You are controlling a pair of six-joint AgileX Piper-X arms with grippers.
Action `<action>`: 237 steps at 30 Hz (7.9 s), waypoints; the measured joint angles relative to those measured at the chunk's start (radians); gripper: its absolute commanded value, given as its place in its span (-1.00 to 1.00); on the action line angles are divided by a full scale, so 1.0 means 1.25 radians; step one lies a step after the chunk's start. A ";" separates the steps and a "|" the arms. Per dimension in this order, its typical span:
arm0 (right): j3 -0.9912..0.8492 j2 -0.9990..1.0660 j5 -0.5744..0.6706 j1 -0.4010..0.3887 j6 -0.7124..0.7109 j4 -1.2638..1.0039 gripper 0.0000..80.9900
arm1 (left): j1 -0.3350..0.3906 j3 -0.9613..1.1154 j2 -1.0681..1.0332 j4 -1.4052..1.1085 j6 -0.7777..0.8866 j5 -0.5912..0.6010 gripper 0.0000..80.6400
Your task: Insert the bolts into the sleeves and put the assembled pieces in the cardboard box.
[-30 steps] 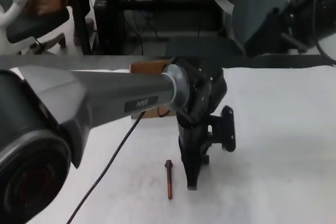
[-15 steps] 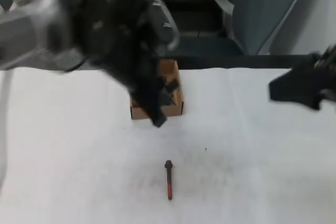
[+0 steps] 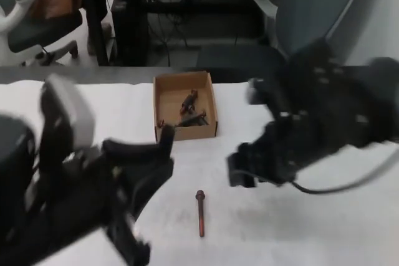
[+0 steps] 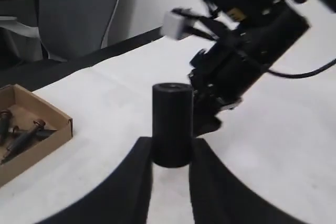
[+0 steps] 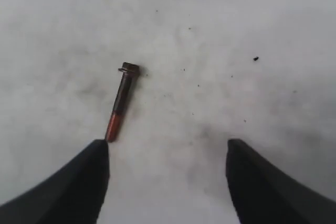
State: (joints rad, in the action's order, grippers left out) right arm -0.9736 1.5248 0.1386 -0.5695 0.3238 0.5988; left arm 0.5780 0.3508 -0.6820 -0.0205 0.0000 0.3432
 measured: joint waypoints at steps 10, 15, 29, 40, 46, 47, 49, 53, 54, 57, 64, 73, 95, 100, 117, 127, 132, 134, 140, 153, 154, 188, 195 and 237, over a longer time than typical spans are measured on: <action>-0.262 0.259 -0.071 -0.050 0.006 0.081 0.48 | 0.000 -0.115 0.247 0.028 0.100 -0.028 -0.95; -0.315 0.327 -0.080 -0.070 0.006 0.107 0.48 | 0.000 -0.117 0.291 0.084 0.102 -0.028 -0.95; -0.328 0.385 -0.111 -0.098 -0.013 0.166 -0.99 | 0.000 -0.118 0.294 0.117 0.088 -0.028 -0.95; -0.297 0.093 -0.217 -0.161 -0.130 -0.011 -0.99 | 0.000 -0.195 0.290 0.048 0.081 -0.083 -0.95; -0.170 -0.089 -0.221 -0.230 -0.143 -0.273 -0.99 | 0.000 -0.289 0.224 -0.137 0.162 -0.132 -0.95; -0.159 -0.095 -0.221 -0.235 -0.143 -0.285 -0.99 | 0.000 -0.291 0.214 -0.158 0.163 -0.137 -0.95; -0.082 -0.118 -0.221 -0.267 -0.138 -0.352 -0.99 | 0.000 -0.291 0.179 -0.228 0.164 -0.141 -0.95; 0.030 -0.119 -0.253 -0.315 -0.091 -0.497 -0.99 | 0.000 -0.291 0.065 -0.340 0.164 -0.111 -0.95; 0.056 -0.119 -0.266 -0.328 -0.079 -0.531 -0.99 | 0.000 -0.291 0.032 -0.373 0.164 -0.099 -0.95; 0.093 -0.129 -0.294 -0.353 -0.066 -0.575 -0.99 | 0.000 -0.291 -0.078 -0.471 0.164 -0.063 -0.95; 0.111 -0.190 -0.352 -0.366 -0.110 -0.580 -0.99 | 0.000 -0.291 -0.273 -0.597 0.173 -0.057 -0.95; 0.125 -0.207 -0.363 -0.366 -0.138 -0.565 -0.99 | 0.000 -0.285 -0.331 -0.692 0.232 -0.054 -0.95; 0.186 -0.203 -0.357 -0.367 -0.175 -0.632 -0.99 | 0.124 -0.278 -0.331 -0.746 0.264 -0.077 -0.95; 0.186 -0.203 -0.355 -0.372 -0.175 -0.629 -0.99 | 0.124 -0.278 -0.331 -0.714 0.229 -0.082 -0.95; 0.186 -0.203 -0.354 -0.382 -0.175 -0.625 -0.99 | 0.124 -0.278 -0.331 -0.714 0.215 -0.153 -0.95; 0.186 -0.203 -0.349 -0.382 -0.175 -0.611 -0.99 | 0.124 -0.278 -0.331 -0.714 0.214 -0.153 -0.95; 0.186 -0.203 -0.341 -0.382 -0.175 -0.598 -0.99 | 0.124 -0.278 -0.331 -0.721 0.214 -0.153 -0.95; 0.186 -0.203 -0.332 -0.382 -0.175 -0.581 -0.99 | 0.124 -0.278 -0.331 -0.738 0.214 -0.153 -0.95; 0.188 -0.203 -0.308 -0.387 -0.170 -0.558 -0.99 | 0.124 -0.276 -0.331 -0.744 0.214 -0.159 -0.95; 0.167 -0.221 -0.197 -0.396 -0.084 -0.555 0.73 | 0.122 -0.237 -0.333 -0.698 0.192 -0.154 -0.95; 0.159 -0.234 -0.205 -0.396 -0.088 -0.558 0.73 | 0.122 -0.237 -0.333 -0.692 0.190 -0.152 -0.95; 0.052 -0.554 -0.449 -0.397 0.047 0.227 0.73 | -0.165 0.728 -0.985 0.190 0.000 -0.099 -0.95; 0.052 -0.554 -0.448 -0.397 0.047 0.227 0.73 | -0.166 0.745 -1.054 0.226 -0.069 -0.164 -0.33; 0.056 -0.964 -0.847 -0.464 -0.082 0.400 -0.99 | -0.258 0.207 0.368 0.431 -0.112 -0.300 -0.95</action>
State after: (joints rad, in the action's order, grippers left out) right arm -0.9034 0.3200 -0.9199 -1.1490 0.2212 1.0984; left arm 0.2551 0.6099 -0.2220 0.5182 -0.1401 -0.0324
